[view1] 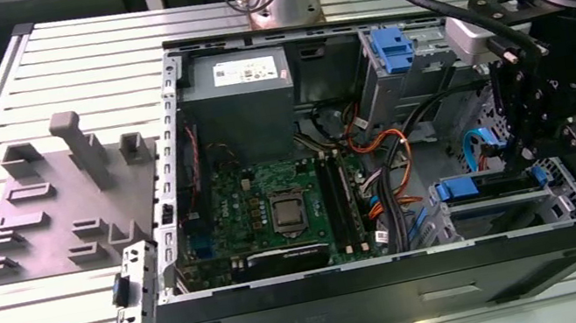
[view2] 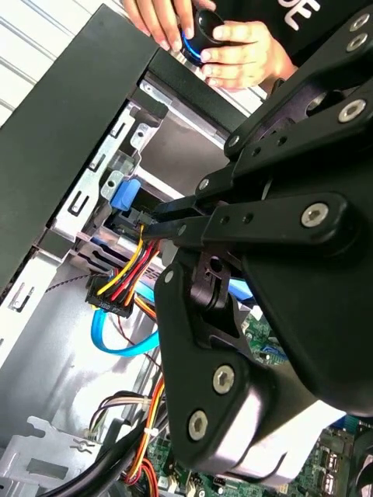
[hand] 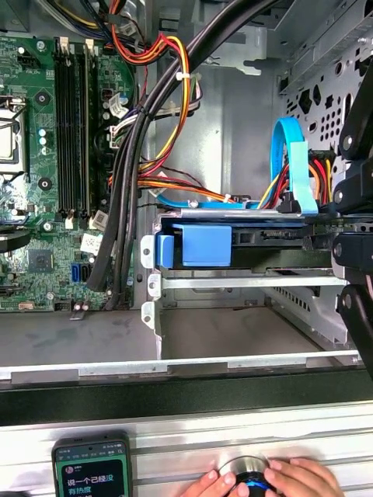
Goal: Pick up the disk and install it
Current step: 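Insert the first disk wire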
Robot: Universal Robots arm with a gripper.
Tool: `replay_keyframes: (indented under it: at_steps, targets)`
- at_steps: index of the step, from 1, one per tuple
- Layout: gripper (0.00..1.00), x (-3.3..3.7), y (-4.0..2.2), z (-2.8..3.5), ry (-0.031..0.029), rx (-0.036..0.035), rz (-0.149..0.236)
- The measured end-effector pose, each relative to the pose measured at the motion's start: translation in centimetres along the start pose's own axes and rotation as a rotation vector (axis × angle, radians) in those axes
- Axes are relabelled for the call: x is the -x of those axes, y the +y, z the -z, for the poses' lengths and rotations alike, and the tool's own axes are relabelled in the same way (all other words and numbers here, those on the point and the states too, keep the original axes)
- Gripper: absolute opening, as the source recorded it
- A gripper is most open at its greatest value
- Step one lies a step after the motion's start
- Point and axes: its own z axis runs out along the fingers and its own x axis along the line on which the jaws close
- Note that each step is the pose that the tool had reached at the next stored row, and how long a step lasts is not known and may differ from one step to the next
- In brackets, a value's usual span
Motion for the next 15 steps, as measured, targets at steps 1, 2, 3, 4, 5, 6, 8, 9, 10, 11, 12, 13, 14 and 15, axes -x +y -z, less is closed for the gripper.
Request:
replay_keyframes:
  at_steps: [1,2,3,4,5,6,8,9,10,11,12,13,14,15]
  targets:
    - [0.16,0.0,0.0,0.0,0.0,-0.0007,0.0]
    - [0.16,-0.01,0.06,0.0,-0.0001,-0.0033,0.0]
    - [0.16,0.0,0.14,0.02,0.0,-0.0111,-0.001]
    - [0.16,-0.01,0.22,0.02,-0.0002,-0.0194,-0.002]
    - [0.16,-0.01,0.33,0.03,-0.0003,-0.0278,-0.002]
    - [0.16,-0.03,0.44,0.03,-0.0007,-0.0331,-0.003]
    - [0.16,-0.11,0.59,-0.05,-0.0008,-0.0365,-0.002]
    - [0.16,-0.17,0.65,-0.12,-0.001,-0.0371,-0.002]
    - [0.16,-0.2,0.68,-0.17,-0.0012,-0.0377,-0.002]
    - [0.16,-0.2,0.73,-0.17,-0.0016,-0.0389,-0.002]
    - [0.16,-0.2,0.78,-0.17,-0.0026,-0.041,-0.002]
    - [0.16,-0.2,0.85,-0.18,-0.0036,-0.0431,-0.002]
    - [0.16,-0.2,0.94,-0.19,-0.0043,-0.0457,-0.001]
    - [0.16,-0.2,1.02,-0.2,-0.0046,-0.0478,0.0]
